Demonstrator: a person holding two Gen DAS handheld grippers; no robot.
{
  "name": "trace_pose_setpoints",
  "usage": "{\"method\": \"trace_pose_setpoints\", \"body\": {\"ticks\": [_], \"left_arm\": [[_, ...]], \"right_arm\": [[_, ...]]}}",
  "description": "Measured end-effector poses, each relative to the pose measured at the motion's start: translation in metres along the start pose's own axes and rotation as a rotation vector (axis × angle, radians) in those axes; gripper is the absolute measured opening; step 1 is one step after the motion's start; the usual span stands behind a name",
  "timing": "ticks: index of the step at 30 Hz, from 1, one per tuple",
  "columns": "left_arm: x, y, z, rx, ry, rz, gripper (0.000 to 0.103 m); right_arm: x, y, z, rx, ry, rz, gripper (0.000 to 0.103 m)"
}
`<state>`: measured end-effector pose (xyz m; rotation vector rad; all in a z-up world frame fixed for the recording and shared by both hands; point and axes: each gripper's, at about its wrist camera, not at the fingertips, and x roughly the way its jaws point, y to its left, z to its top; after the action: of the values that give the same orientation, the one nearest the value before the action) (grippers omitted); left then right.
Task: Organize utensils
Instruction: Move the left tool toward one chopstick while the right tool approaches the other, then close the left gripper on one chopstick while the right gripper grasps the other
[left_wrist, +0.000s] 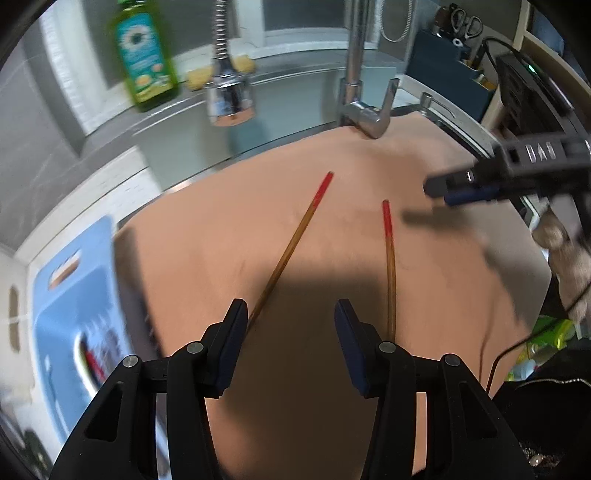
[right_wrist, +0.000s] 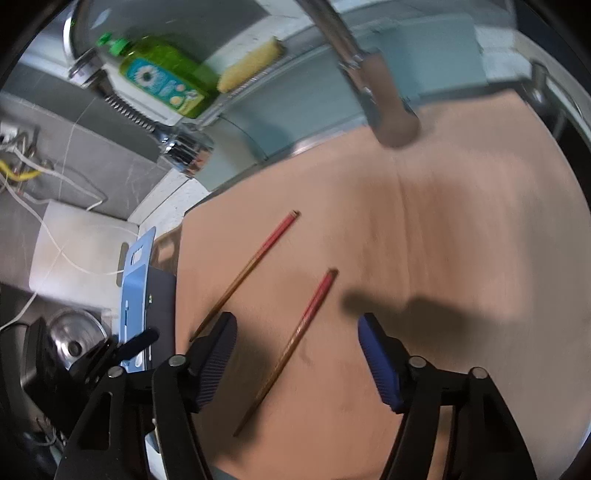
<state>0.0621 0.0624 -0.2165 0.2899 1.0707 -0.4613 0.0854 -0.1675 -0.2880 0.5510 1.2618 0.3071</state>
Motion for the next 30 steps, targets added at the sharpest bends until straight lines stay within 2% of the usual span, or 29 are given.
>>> {"method": "trace_pose_setpoints", "body": {"ticks": [5,14,22,23,30], "left_arm": [[0.029,0.002,0.022,0.058,0.038,-0.034,0.048],[0.058,-0.002,0.037,0.149,0.088,-0.076,0.036],[0.077,-0.001,0.042,0.180,0.118,-0.094,0.029],[0.079,0.000,0.042,0.184,0.123,-0.095,0.025],[0.087,0.005,0.041,0.182,0.141,-0.124,0.023]], "right_arm": [[0.011,0.005,-0.016,0.030,0.031,-0.015,0.041],[0.039,0.023,-0.030,0.061,0.042,-0.080,0.031],[0.059,0.031,-0.032,0.087,0.058,-0.140,0.030],[0.060,0.030,-0.032,0.092,0.060,-0.148,0.030],[0.067,0.032,-0.028,0.085,0.058,-0.199,0.029]]}}
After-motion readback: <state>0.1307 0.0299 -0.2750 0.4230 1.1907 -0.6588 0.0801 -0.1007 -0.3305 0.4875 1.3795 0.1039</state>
